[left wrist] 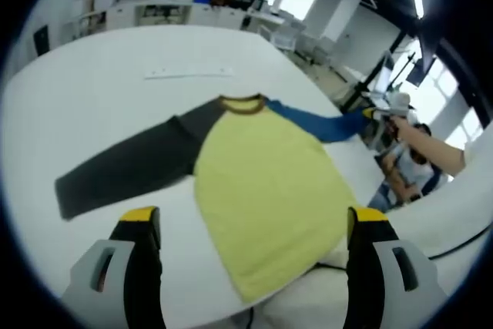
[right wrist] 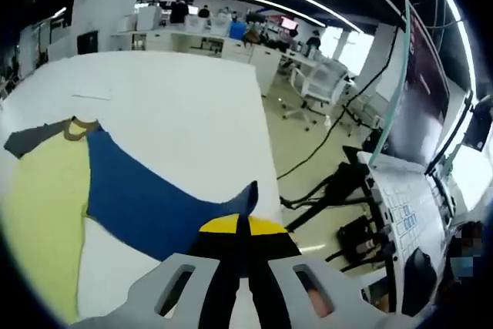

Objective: Fold the garment on the visible template until the final outline fits inside the template.

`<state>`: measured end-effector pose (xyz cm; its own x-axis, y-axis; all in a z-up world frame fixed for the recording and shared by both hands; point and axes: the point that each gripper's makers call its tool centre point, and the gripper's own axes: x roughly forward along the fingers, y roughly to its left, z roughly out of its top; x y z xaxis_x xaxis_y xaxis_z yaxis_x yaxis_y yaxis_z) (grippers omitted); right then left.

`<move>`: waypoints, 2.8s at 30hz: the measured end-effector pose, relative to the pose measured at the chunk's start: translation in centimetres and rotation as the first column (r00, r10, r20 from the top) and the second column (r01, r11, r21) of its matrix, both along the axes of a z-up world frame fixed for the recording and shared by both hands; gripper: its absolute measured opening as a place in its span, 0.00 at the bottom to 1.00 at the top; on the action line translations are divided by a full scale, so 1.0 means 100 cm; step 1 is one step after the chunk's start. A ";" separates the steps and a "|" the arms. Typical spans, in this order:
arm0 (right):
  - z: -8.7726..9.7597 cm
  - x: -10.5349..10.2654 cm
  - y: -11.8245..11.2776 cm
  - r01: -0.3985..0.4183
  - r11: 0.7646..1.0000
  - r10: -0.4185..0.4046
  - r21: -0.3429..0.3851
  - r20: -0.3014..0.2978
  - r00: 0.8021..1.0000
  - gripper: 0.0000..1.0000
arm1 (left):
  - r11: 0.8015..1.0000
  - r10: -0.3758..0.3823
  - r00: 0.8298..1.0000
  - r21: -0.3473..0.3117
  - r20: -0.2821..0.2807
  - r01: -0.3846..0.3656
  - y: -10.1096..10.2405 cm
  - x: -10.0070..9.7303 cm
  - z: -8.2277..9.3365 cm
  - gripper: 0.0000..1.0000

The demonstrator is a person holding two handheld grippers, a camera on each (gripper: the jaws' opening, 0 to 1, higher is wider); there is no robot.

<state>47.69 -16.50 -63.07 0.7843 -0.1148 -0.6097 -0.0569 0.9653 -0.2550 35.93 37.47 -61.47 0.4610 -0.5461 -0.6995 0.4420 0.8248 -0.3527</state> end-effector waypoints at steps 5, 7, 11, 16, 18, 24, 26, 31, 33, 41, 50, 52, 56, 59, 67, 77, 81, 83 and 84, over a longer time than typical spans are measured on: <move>0.032 0.014 0.044 -0.093 0.991 0.087 0.097 0.072 0.994 0.02 | 1.000 -0.007 1.000 -0.010 0.005 0.008 -0.001 0.001 0.000 0.97; 0.042 0.019 0.058 -0.116 0.985 0.105 0.124 0.093 0.990 0.02 | 1.000 -0.007 1.000 -0.014 0.006 0.007 0.000 0.001 0.000 0.97; 0.060 0.026 0.087 -0.157 0.967 0.131 0.199 0.137 0.982 0.02 | 1.000 -0.001 1.000 -0.019 0.006 0.002 0.003 0.000 -0.001 0.97; 0.073 0.030 0.113 -0.207 0.951 0.172 0.228 0.163 0.972 0.02 | 1.000 0.001 1.000 -0.023 0.006 -0.001 0.006 0.000 -0.002 0.97; 0.078 0.033 0.124 -0.224 0.939 0.182 0.260 0.175 0.968 0.02 | 1.000 0.002 1.000 -0.025 0.007 -0.002 0.007 0.001 -0.001 0.96; 0.091 0.038 0.154 -0.282 0.919 0.231 0.277 0.202 0.952 0.02 | 1.000 -0.002 1.000 -0.031 0.007 0.002 0.008 0.002 -0.003 0.96; 0.092 0.039 0.162 -0.298 0.914 0.247 0.276 0.203 0.947 0.02 | 0.999 -0.001 1.000 -0.033 0.008 0.001 0.008 0.003 -0.003 0.96; 0.098 0.041 0.185 -0.349 0.892 0.297 0.285 0.210 0.931 0.02 | 0.999 0.008 1.000 -0.045 0.013 -0.008 0.008 0.003 -0.003 0.96; 0.102 0.043 0.193 -0.367 0.884 0.312 0.290 0.220 0.924 0.02 | 0.999 0.011 1.000 -0.045 0.011 -0.010 0.009 0.002 -0.004 0.96; 0.096 0.048 0.230 -0.440 0.851 0.393 0.287 0.208 0.896 0.02 | 0.998 0.020 1.000 -0.055 0.010 -0.019 0.008 0.000 -0.005 0.96; 0.100 0.051 0.259 -0.495 0.810 0.446 0.314 0.218 0.868 0.02 | 0.998 0.045 0.999 -0.054 0.003 -0.044 0.014 -0.003 -0.008 0.96; 0.099 0.051 0.265 -0.507 0.802 0.460 0.315 0.215 0.861 0.02 | 0.997 0.050 0.999 -0.055 0.002 -0.050 0.015 -0.004 -0.009 0.96; 0.095 0.050 0.275 -0.526 0.788 0.485 0.319 0.203 0.850 0.02 | 0.997 0.060 0.998 -0.056 0.002 -0.060 0.017 -0.005 -0.009 0.96; 0.094 0.051 0.282 -0.541 0.777 0.502 0.322 0.201 0.841 0.02 | 0.996 0.070 0.998 -0.057 0.003 -0.070 0.019 -0.006 -0.009 0.96; 0.100 0.054 0.295 -0.561 0.746 0.516 0.359 0.220 0.828 0.02 | 0.994 0.089 0.996 -0.056 -0.003 -0.089 0.024 -0.010 -0.011 0.96; 0.099 0.060 0.310 -0.567 0.730 0.521 0.381 0.225 0.823 0.02 | 0.994 0.094 0.996 -0.056 -0.004 -0.095 0.024 -0.010 -0.011 0.96; 0.094 0.063 0.313 -0.567 0.732 0.526 0.378 0.216 0.823 0.02 | 0.994 0.094 0.996 -0.056 -0.004 -0.094 0.024 -0.009 -0.012 0.96; 0.090 0.065 0.313 -0.563 0.735 0.526 0.377 0.207 0.825 0.02 | 0.994 0.093 0.996 -0.055 -0.005 -0.093 0.024 -0.009 -0.012 0.96; 0.089 0.066 0.313 -0.561 0.736 0.525 0.379 0.204 0.826 0.02 | 0.994 0.093 0.996 -0.055 -0.006 -0.093 0.024 -0.009 -0.012 0.96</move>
<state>54.25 14.80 -54.18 0.6823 0.5883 -0.4340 -0.6015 0.7892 0.1240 35.04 39.87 -62.65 0.5095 -0.5386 -0.6711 0.3633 0.8416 -0.3997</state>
